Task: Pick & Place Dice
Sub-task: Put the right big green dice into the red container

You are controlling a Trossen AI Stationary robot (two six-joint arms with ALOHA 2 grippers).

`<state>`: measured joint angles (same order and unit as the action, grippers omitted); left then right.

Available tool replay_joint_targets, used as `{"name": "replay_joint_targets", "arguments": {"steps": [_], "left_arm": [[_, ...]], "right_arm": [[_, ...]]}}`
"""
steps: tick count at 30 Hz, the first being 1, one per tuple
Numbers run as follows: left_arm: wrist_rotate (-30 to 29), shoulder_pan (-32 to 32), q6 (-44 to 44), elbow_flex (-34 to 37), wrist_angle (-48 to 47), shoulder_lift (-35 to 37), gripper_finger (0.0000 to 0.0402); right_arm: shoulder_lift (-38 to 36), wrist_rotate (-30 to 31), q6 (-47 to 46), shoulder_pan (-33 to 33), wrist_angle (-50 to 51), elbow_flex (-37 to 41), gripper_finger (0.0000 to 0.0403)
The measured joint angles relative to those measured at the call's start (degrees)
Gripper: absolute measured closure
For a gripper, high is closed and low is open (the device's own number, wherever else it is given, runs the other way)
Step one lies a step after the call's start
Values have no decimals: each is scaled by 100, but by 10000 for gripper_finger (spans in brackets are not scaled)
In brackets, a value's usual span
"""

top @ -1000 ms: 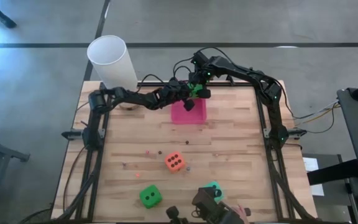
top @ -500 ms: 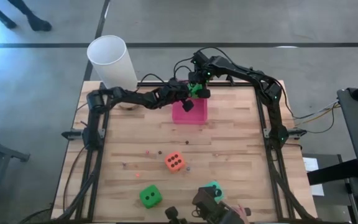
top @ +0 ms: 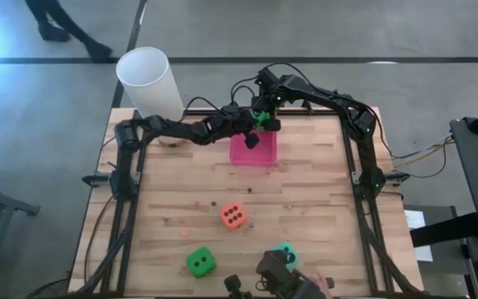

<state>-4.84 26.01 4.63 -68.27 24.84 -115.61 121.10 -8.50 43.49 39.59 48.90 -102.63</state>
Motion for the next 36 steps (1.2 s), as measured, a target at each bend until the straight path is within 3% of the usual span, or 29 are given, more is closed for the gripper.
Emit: {"name": "replay_joint_targets", "arguments": {"steps": [6,26,36], "left_arm": [[0,26,10,2,-37,0,396],[-94,155,47,4,-1061,0,396],[-113,174,116,2,-1101,61,396]], "right_arm": [[0,-345,9,2,0,0,3],[-109,-357,153,-146,-30,0,3],[-122,-356,154,-149,18,0,3]]}}
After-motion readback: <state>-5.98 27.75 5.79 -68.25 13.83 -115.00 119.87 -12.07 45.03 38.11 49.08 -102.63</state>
